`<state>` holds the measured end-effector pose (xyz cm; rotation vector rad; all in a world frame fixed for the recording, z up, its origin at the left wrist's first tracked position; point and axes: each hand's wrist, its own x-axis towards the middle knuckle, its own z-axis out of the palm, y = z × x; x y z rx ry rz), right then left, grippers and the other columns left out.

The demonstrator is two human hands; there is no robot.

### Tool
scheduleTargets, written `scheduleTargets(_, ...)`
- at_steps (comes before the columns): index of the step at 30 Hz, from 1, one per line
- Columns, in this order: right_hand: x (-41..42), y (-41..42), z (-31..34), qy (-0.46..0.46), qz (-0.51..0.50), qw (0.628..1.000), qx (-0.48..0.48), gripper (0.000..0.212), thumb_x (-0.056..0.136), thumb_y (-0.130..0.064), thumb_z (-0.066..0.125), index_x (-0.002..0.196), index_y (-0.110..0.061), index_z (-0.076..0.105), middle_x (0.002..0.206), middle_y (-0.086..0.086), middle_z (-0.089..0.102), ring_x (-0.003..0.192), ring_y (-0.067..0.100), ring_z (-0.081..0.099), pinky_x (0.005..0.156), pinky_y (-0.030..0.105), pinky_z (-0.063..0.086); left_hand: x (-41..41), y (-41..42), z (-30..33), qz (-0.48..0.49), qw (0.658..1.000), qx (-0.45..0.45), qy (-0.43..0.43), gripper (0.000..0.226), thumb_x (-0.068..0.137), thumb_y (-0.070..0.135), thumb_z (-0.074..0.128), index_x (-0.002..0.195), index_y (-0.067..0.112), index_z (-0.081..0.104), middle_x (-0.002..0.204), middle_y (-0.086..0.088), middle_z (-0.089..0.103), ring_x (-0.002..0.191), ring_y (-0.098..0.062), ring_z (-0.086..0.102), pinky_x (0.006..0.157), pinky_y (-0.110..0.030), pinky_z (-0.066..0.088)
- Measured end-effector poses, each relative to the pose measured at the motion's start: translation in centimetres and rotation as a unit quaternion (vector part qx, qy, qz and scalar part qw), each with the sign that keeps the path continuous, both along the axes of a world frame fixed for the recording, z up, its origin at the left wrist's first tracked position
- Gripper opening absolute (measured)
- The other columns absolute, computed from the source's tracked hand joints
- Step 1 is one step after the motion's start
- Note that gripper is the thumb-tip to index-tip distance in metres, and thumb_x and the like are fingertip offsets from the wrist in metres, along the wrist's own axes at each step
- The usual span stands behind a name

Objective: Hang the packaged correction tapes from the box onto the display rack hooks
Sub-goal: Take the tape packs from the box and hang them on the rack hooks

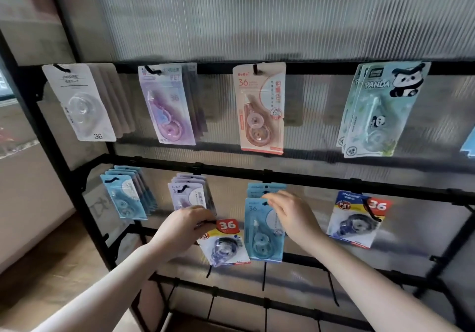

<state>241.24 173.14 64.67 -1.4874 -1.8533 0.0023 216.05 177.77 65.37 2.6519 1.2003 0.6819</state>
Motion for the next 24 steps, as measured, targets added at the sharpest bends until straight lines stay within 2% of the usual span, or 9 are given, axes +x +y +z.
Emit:
scheduleTargets(4, 0.5, 0.5, -0.1, -0.025, -0.014, 0.999, -0.041, 0.030, 0.094, -0.004, 0.048, 0.121, -0.008, 0.061, 0.108, 0.007, 0.066, 0.102, 0.021, 0.059, 0.086, 0.031, 0.047, 0.3, 0.0, 0.2, 0.003, 1.000, 0.000, 0.003, 0.017, 0.086, 0.030, 0.064, 0.098, 0.019, 0.069, 0.092, 0.005, 0.067, 0.082, -0.016, 0.061, 0.071, -0.033, 0.050)
scheduleTargets(9, 0.3, 1.6, 0.4, -0.067, -0.062, 0.995, -0.031, 0.030, 0.094, -0.012, 0.049, 0.122, -0.012, 0.061, 0.115, 0.004, 0.064, 0.107, 0.022, 0.057, 0.082, 0.033, 0.049, 0.4, 0.1, 0.8, -0.004, 1.000, 0.000, -0.010, 0.026, 0.084, 0.037, 0.060, 0.097, 0.018, 0.070, 0.092, 0.004, 0.068, 0.083, -0.015, 0.062, 0.071, -0.029, 0.050)
scheduleTargets(11, -0.1, 1.7, 0.7, -0.078, -0.088, 0.993, -0.010, 0.026, 0.092, -0.012, 0.054, 0.116, -0.011, 0.064, 0.108, 0.006, 0.065, 0.100, 0.025, 0.060, 0.075, 0.035, 0.050, 0.4, 0.1, 1.1, -0.005, 1.000, 0.001, -0.011, 0.022, 0.085, 0.034, 0.062, 0.097, 0.018, 0.070, 0.091, 0.005, 0.067, 0.082, -0.014, 0.061, 0.070, -0.027, 0.049)
scheduleTargets(13, -0.3, 1.5, 0.7, -0.093, -0.106, 0.990, 0.019, 0.019, 0.083, -0.007, 0.066, 0.101, -0.010, 0.070, 0.089, 0.007, 0.067, 0.082, 0.028, 0.064, 0.060, 0.034, 0.049, 0.4, 0.0, 1.3, -0.010, 1.000, 0.006, -0.011, 0.016, 0.087, 0.029, 0.064, 0.097, 0.018, 0.070, 0.091, 0.006, 0.067, 0.082, -0.013, 0.061, 0.069, -0.027, 0.048)
scheduleTargets(16, 0.1, 0.8, 0.1, -0.103, -0.135, 0.983, 0.062, 0.024, 0.069, -0.004, 0.079, 0.091, -0.009, 0.072, 0.078, 0.005, 0.065, 0.066, 0.025, 0.064, 0.046, 0.031, 0.049, 0.6, 0.0, 1.5, -0.017, 1.000, 0.005, -0.011, 0.016, 0.087, 0.027, 0.064, 0.098, 0.018, 0.070, 0.093, 0.006, 0.067, 0.084, -0.012, 0.060, 0.071, -0.027, 0.049)
scheduleTargets(20, 1.8, -1.5, -0.3, -0.112, -0.176, 0.975, 0.076, 0.024, 0.070, -0.006, 0.078, 0.092, -0.009, 0.071, 0.081, 0.004, 0.064, 0.070, 0.024, 0.063, 0.052, 0.032, 0.051, 1.0, -0.1, 1.8, -0.043, 0.999, 0.006, -0.026, 0.017, 0.087, 0.026, 0.064, 0.099, 0.016, 0.070, 0.095, 0.006, 0.066, 0.086, -0.013, 0.061, 0.074, -0.027, 0.049)
scheduleTargets(24, 3.9, -4.5, -0.6, -0.133, -0.228, 0.962, 0.068, 0.022, 0.074, -0.007, 0.075, 0.096, -0.007, 0.070, 0.085, 0.005, 0.064, 0.077, 0.025, 0.062, 0.063, 0.035, 0.053, 2.4, -0.4, 2.1, -0.081, 0.996, 0.009, -0.035, 0.018, 0.087, 0.027, 0.064, 0.098, 0.014, 0.070, 0.094, 0.002, 0.067, 0.082, -0.016, 0.063, 0.074, -0.033, 0.052)
